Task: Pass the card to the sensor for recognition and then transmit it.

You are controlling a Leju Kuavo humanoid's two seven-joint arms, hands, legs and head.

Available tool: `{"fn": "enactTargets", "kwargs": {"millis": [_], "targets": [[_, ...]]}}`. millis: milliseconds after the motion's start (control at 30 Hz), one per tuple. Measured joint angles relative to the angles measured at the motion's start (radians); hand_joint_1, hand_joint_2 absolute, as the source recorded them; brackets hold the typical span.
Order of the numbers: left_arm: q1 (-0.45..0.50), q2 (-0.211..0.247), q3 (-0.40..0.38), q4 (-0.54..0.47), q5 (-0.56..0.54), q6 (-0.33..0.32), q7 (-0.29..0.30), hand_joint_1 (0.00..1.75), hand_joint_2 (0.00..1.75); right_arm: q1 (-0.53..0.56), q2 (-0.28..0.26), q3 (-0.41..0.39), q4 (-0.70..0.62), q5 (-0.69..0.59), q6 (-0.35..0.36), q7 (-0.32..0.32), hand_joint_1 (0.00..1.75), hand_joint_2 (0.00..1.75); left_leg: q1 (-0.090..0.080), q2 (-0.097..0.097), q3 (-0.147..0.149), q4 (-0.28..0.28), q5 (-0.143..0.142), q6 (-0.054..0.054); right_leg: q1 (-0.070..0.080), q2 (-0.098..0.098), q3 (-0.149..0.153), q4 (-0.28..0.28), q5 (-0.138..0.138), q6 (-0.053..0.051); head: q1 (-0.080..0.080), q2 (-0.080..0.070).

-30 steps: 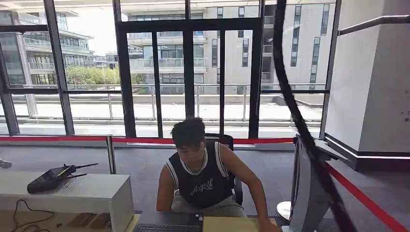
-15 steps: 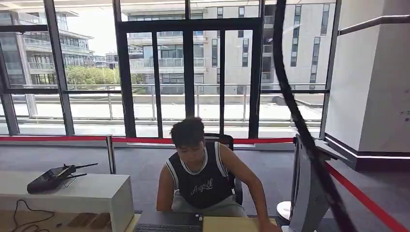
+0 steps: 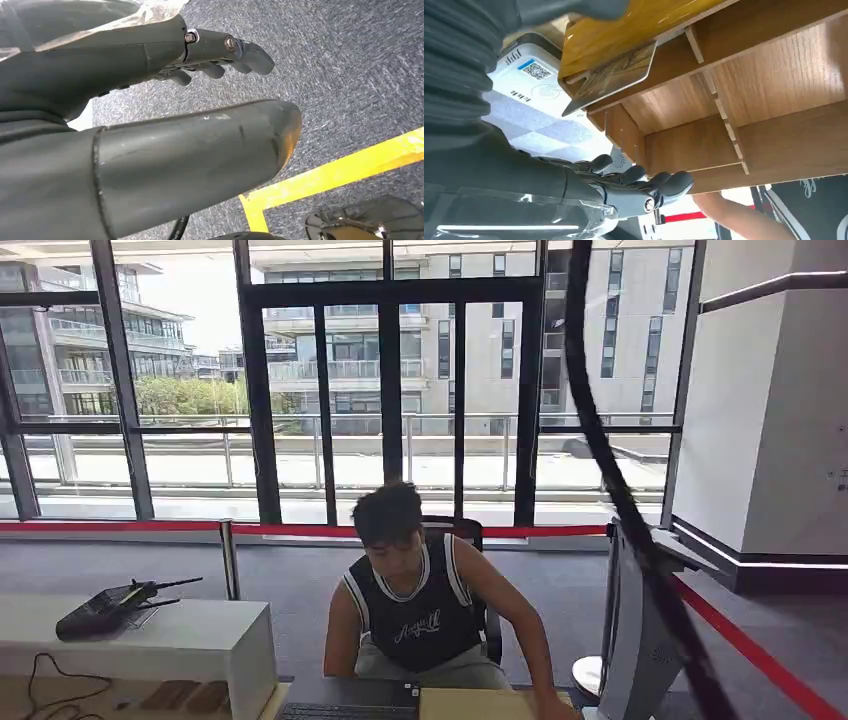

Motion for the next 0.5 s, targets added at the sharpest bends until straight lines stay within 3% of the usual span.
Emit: {"fn": "enactTargets", "kwargs": {"millis": [500], "targets": [[0.0,0.0,0.0,0.0,-0.002,0.0,-0.002,0.0,0.0,0.0,0.0,0.0,0.0,-0.019,0.014,-0.009,1.75,1.75,0.0,0.0,0.0,0.0,0.0,0.0,0.0,0.0,0.0,0.0,0.0,0.0,0.0,0.0]]}}
